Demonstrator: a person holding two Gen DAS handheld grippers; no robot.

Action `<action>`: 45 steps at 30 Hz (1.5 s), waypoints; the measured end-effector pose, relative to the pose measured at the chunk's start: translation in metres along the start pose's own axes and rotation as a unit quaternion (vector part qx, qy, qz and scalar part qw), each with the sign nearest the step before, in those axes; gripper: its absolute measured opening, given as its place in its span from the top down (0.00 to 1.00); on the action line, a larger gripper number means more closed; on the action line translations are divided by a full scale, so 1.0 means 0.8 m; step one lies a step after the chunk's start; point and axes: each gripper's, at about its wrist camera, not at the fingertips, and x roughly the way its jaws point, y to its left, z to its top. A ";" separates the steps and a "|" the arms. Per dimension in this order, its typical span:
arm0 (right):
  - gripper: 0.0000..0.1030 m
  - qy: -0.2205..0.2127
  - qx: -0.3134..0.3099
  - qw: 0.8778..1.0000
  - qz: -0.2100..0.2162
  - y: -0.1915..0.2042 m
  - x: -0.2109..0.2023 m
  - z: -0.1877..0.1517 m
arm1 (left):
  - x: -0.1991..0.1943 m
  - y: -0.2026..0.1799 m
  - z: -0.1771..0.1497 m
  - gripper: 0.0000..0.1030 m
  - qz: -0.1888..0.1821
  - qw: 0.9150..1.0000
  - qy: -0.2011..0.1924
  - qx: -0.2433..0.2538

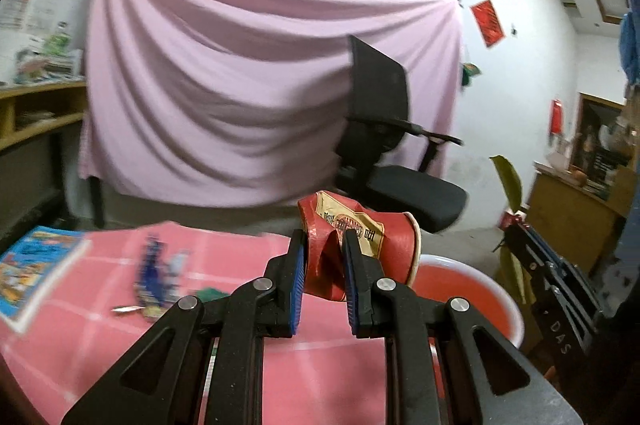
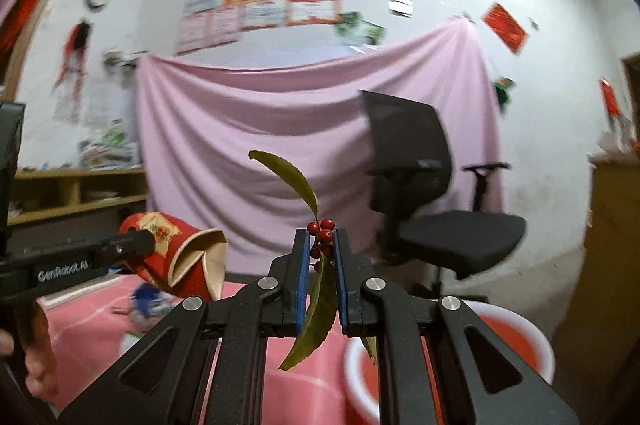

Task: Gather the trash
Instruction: 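Carry both items to the orange bucket and open both tools to drop them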

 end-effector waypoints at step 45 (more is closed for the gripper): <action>0.52 0.158 0.167 0.971 -0.072 -0.148 0.032 -0.036 | 0.128 -0.068 0.005 0.56 -0.035 0.992 0.119 -0.013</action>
